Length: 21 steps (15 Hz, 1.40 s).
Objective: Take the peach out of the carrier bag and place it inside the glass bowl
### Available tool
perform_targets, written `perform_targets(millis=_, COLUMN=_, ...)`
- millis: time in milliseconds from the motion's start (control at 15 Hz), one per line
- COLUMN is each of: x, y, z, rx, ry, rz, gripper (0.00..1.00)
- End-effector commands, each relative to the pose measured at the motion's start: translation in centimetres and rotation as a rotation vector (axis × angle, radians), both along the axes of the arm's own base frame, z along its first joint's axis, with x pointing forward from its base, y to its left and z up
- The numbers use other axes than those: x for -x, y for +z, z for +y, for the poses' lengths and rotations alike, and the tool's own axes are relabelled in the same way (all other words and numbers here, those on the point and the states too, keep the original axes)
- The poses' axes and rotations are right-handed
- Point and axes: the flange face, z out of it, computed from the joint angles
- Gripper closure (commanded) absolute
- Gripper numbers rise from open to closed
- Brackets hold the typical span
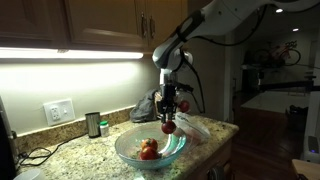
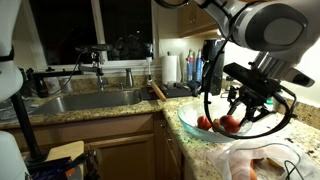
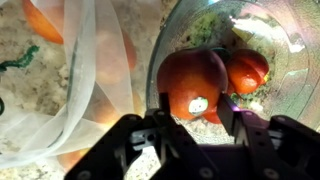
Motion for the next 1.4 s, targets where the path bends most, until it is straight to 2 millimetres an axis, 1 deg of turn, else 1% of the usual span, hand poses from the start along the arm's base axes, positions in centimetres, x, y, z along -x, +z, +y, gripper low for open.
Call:
perform_targets(millis=0, x=-0.8, y=0.2, z=0.4, rx=0.033, ry=-0.025, rz=-0.008, gripper=0.74)
perform_targets(millis=333, x=-1.3, y=-0.8, z=0.8, rx=0.046, ry=-0.034, rz=-0.005, gripper=0.74)
perform_targets(millis=867, x=-1.8, y=-1.6, z=0.9, rx=0.065, ry=-0.056, rz=-0.006, gripper=0.74)
perform_targets(millis=933, x=-1.8, y=-1.4, z=0.8, rx=0.068, ry=-0.059, rz=-0.003, gripper=0.32)
perform_targets(millis=1000, x=-1.7, y=-1.3, z=0.7, rx=0.071, ry=-0.062, rz=-0.004, gripper=0.23)
perform_targets(millis=1200, x=-1.5, y=-0.5, z=0.6, rx=0.078, ry=-0.076, rz=-0.010, gripper=0.05)
perform_targets(millis=1333, x=-1.2, y=-0.1, z=0.7, rx=0.082, ry=-0.082, rz=-0.013, gripper=0.00)
